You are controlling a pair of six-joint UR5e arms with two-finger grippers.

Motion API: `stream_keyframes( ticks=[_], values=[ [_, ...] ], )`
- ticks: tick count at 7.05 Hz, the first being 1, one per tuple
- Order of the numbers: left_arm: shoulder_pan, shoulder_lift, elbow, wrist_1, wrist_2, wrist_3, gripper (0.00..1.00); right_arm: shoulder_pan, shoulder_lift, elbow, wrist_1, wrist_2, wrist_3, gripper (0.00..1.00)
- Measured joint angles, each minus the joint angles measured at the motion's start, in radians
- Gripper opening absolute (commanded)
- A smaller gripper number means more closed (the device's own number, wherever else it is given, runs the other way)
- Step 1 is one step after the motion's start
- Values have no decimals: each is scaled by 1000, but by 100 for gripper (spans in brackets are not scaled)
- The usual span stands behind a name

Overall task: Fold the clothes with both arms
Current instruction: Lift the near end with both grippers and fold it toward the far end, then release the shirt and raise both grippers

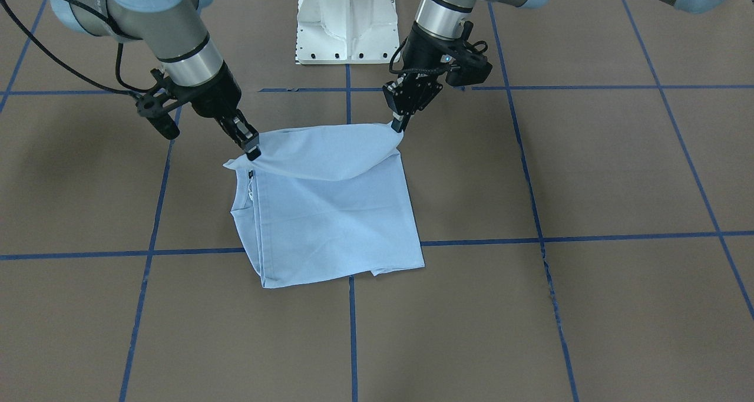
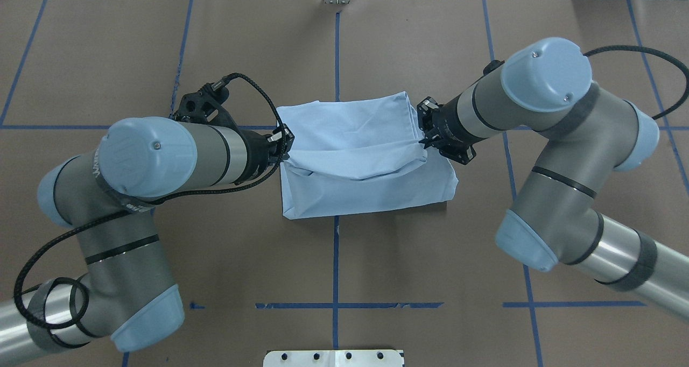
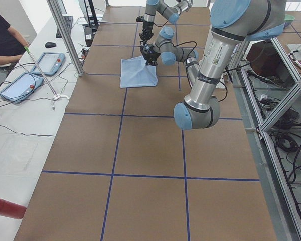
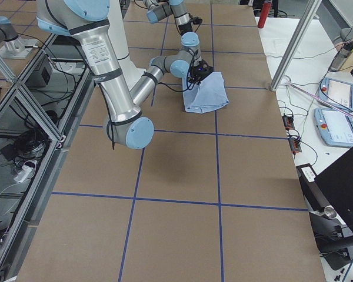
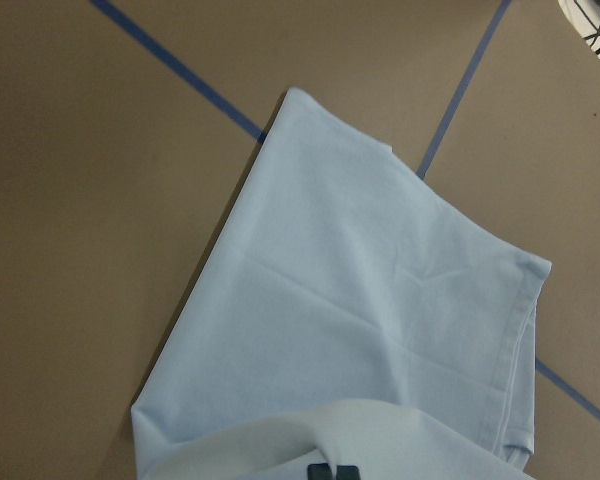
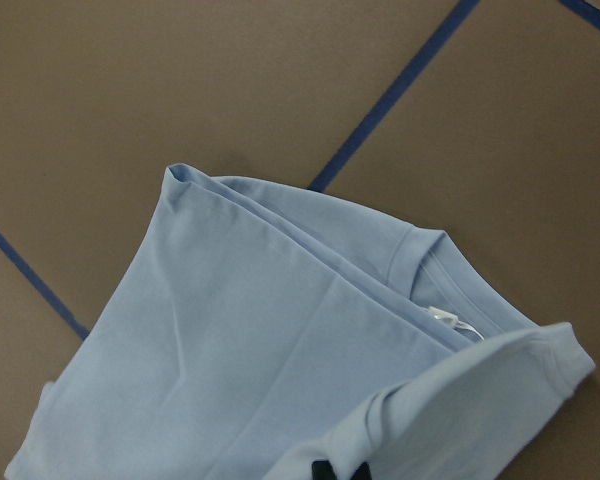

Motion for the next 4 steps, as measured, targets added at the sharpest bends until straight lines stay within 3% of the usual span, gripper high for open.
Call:
stream_keyframes(
  ticks=[2, 3, 4],
  values=[
    [-56, -46, 147, -78, 0, 60, 0, 30, 124, -202, 11, 5, -69, 0],
    [-88, -84, 272, -149, 2, 116, 53, 47, 190, -337, 62, 7, -111, 74],
    [-128, -134, 434, -242, 7, 207, 100, 68, 257, -510, 175, 7, -144, 100]
  ],
)
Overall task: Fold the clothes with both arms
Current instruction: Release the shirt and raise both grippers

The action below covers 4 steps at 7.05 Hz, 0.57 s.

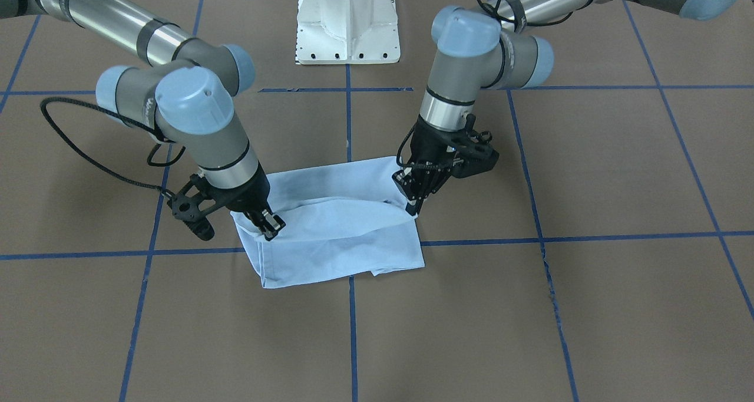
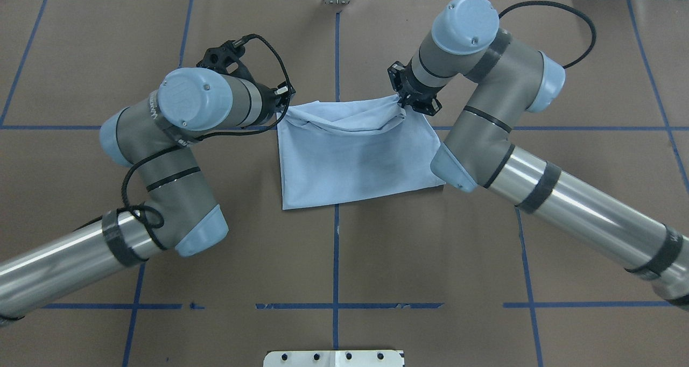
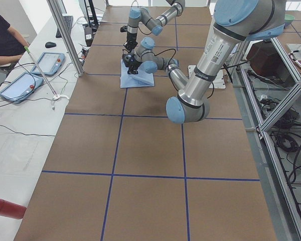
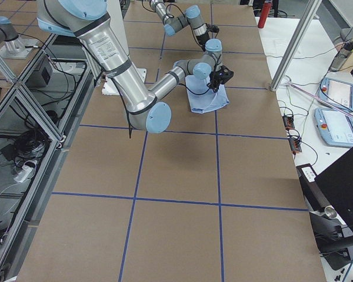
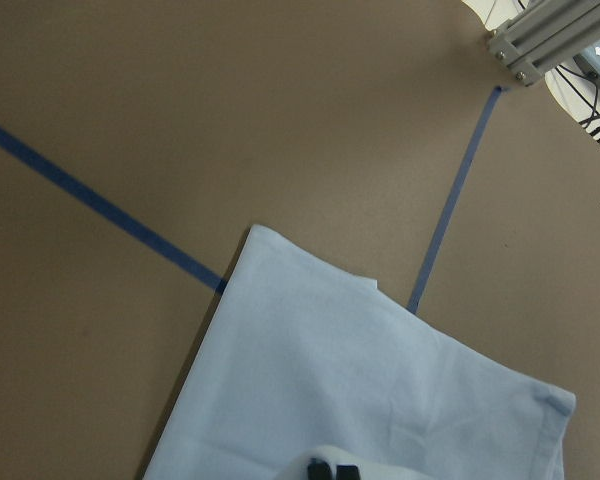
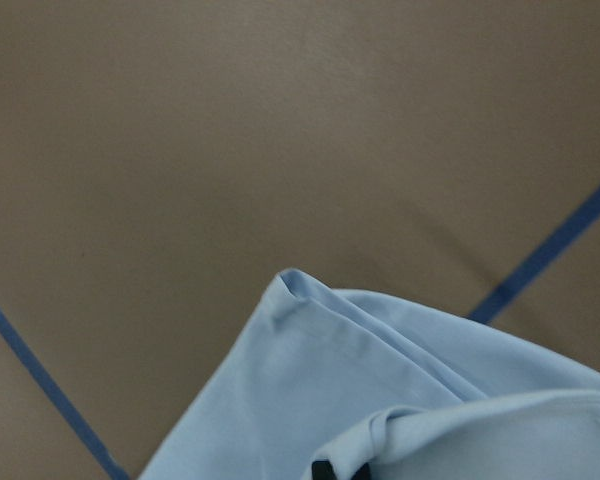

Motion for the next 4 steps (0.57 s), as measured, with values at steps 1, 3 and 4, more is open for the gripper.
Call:
stream_keyframes(
  ticks=[1, 3, 4],
  values=[
    [-42, -35, 131, -93, 10, 103, 100, 26, 63, -147, 95, 3, -63, 100],
    [-81, -48, 180, -162, 21, 196, 100, 104, 105, -232, 145, 90, -215, 100],
    [-86, -29, 123, -147, 7, 207, 100, 128, 87, -210, 145, 134, -247, 56]
  ],
)
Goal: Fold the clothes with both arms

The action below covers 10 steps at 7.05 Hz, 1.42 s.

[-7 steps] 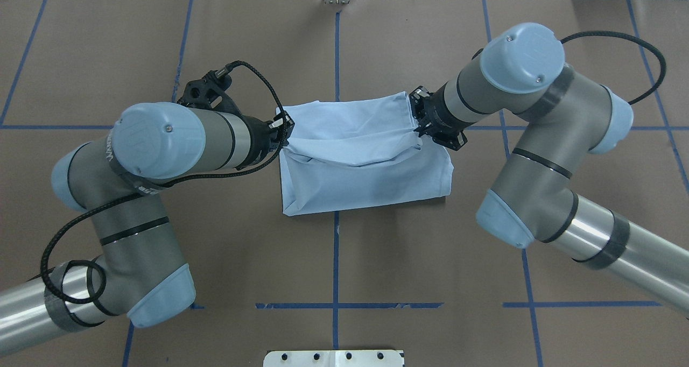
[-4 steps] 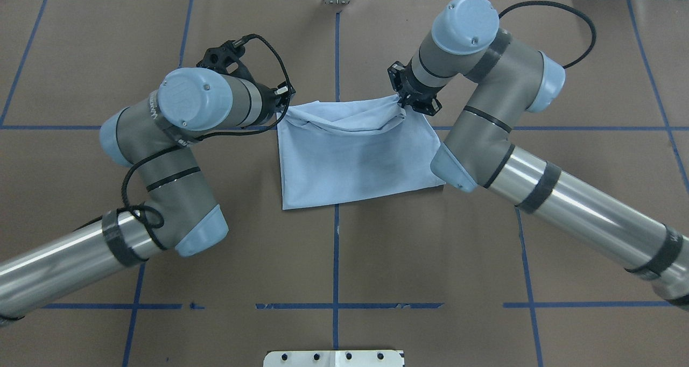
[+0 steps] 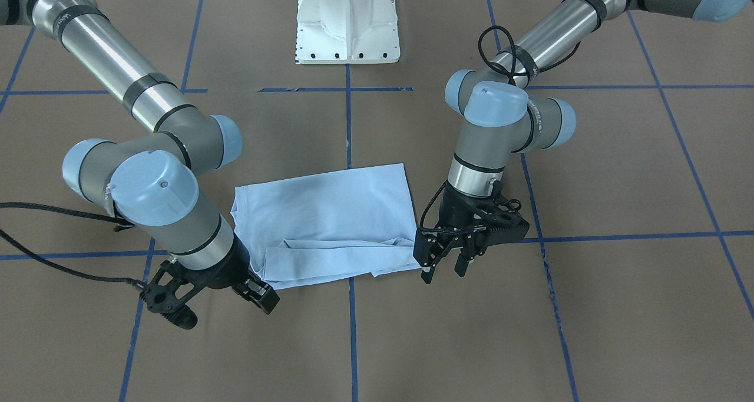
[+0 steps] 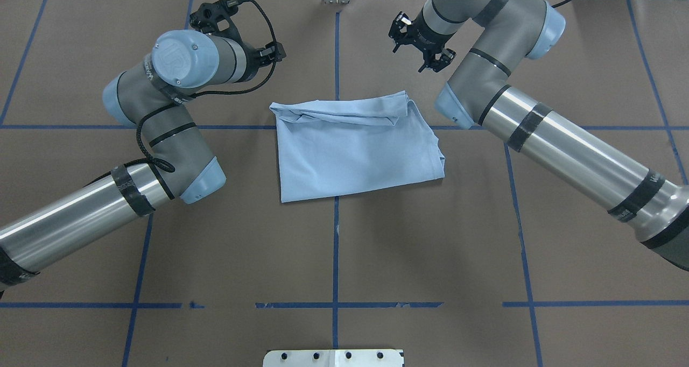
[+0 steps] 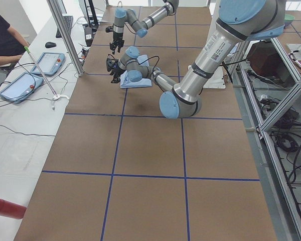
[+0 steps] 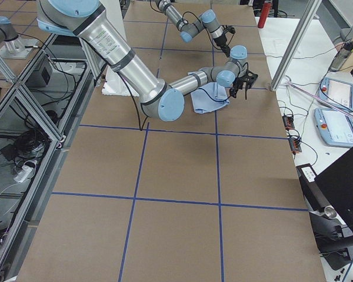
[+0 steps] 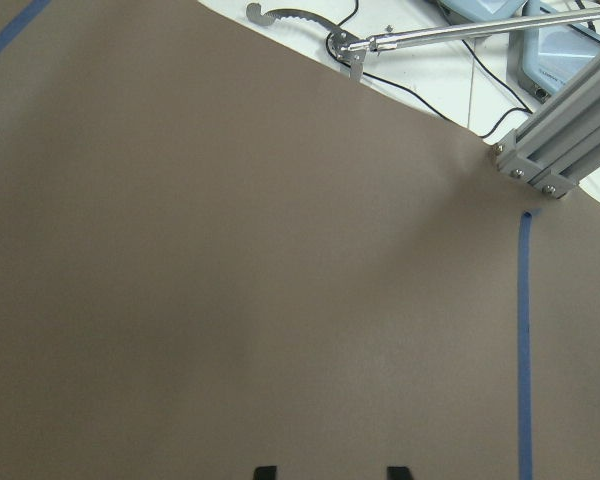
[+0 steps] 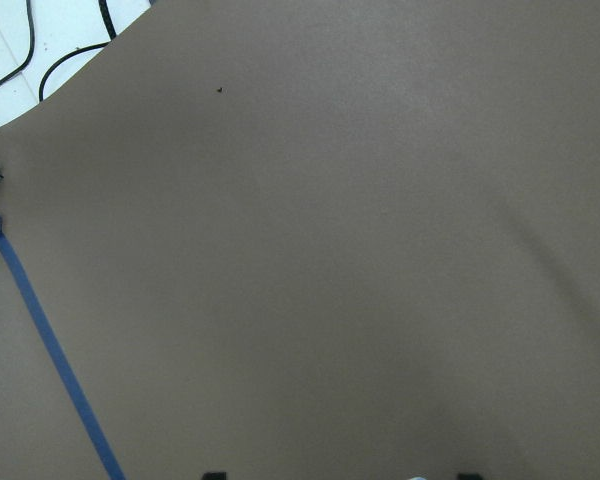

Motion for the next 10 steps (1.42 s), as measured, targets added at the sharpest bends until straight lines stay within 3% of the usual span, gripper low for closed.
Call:
stream_keyframes(
  ticks=[1, 3, 5, 8, 10],
  values=[
    [-2, 44, -99, 39, -42, 4, 100, -6, -43, 76, -14, 15, 9, 1],
    [-9, 121, -278, 97, -113, 8, 100, -114, -111, 238, -75, -45, 108, 0],
    [-12, 138, -311, 105, -130, 6, 100, -241, -112, 251, -93, -171, 131, 0],
    [-10, 143, -313, 105, -132, -3, 100, -241, -51, 102, -85, -238, 40, 0],
    [-2, 148, -310, 105, -132, -7, 100, -151, 60, -140, 1, -228, -50, 0]
  ],
)
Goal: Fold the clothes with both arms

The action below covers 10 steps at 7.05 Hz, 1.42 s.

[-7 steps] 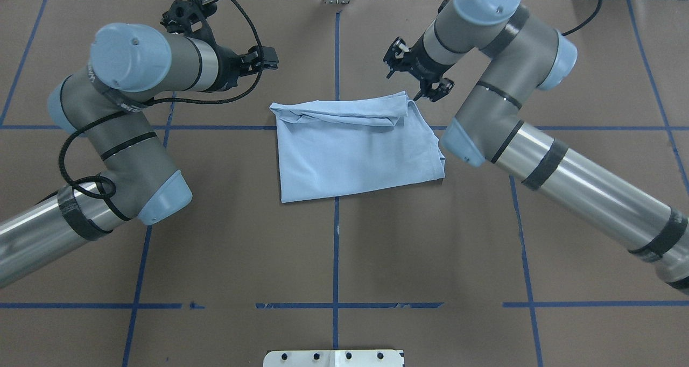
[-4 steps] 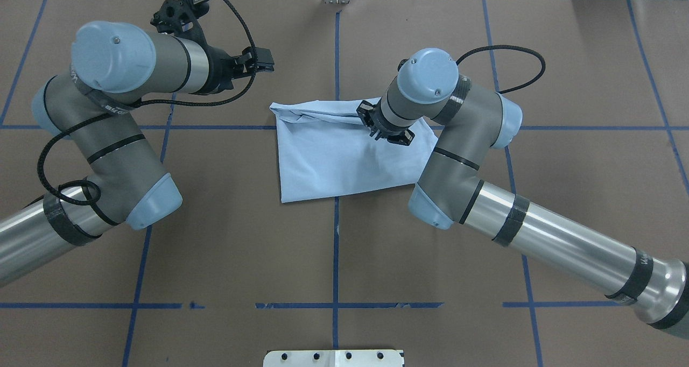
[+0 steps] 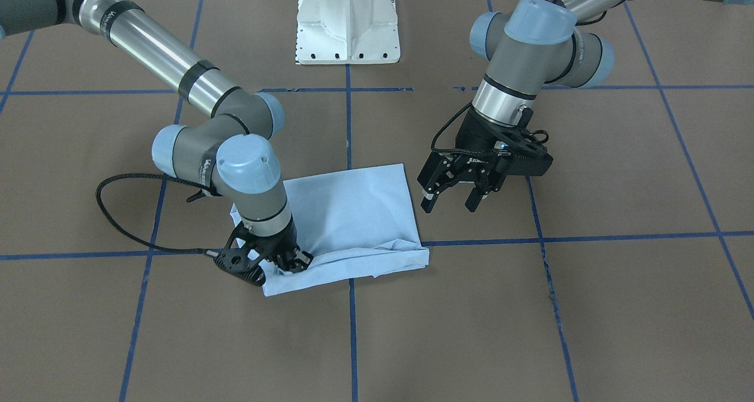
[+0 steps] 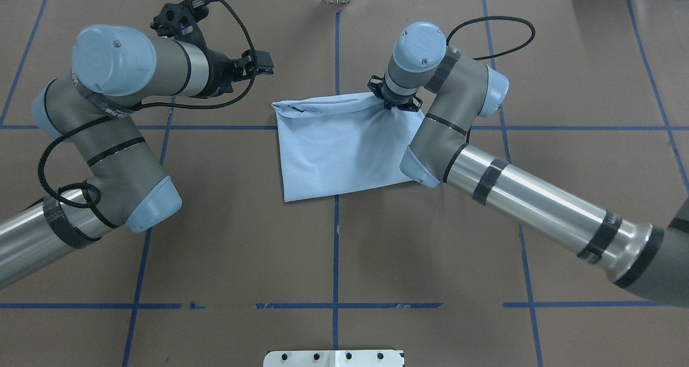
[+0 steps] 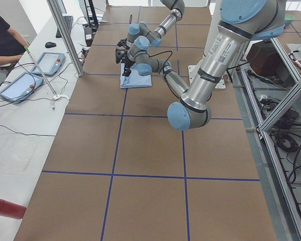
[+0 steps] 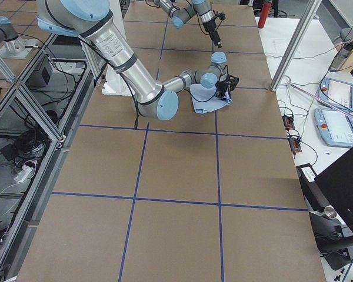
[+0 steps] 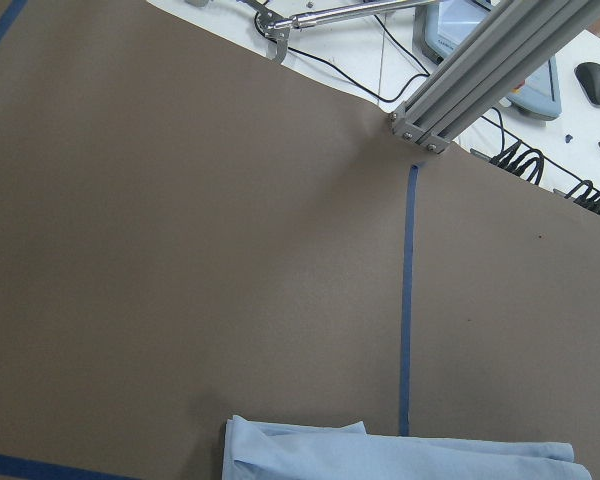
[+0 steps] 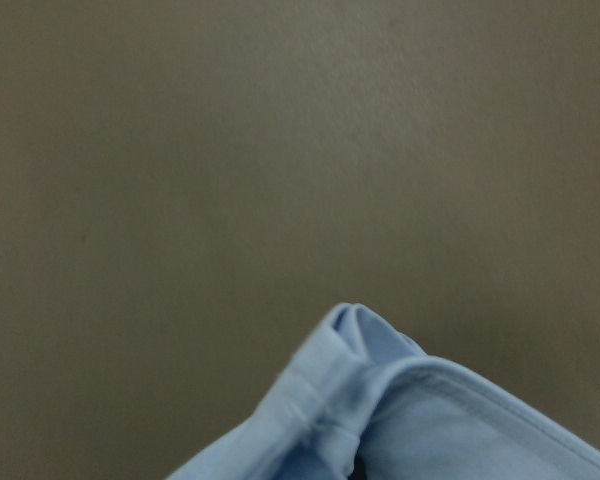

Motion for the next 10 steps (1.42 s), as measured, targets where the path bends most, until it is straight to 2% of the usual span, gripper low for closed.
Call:
stream_keyframes(
  ticks=[1, 2, 4, 5, 6, 7, 8, 10],
  values=[
    [18, 1, 7, 1, 1, -5, 100, 59, 48, -95, 44, 46, -17, 0],
    [44, -10, 27, 2, 3, -32, 100, 116, 70, -133, 62, 110, -26, 0],
    [100, -81, 127, 1, 21, -78, 97, 202, 72, -144, 68, 205, -59, 0],
    [121, -126, 182, 1, 39, -82, 99, 243, 36, -112, 66, 250, -101, 0],
    [125, -142, 194, 10, 47, -63, 99, 283, -57, -21, 57, 301, -155, 29],
    [113, -121, 140, 51, 42, 21, 99, 329, -183, 106, 37, 354, -243, 50],
    [78, -68, 35, 118, 12, 160, 99, 376, -320, 244, 3, 389, -374, 99],
    [-81, 90, -141, 198, -157, 486, 99, 458, -595, 502, -69, 412, -669, 100]
  ],
)
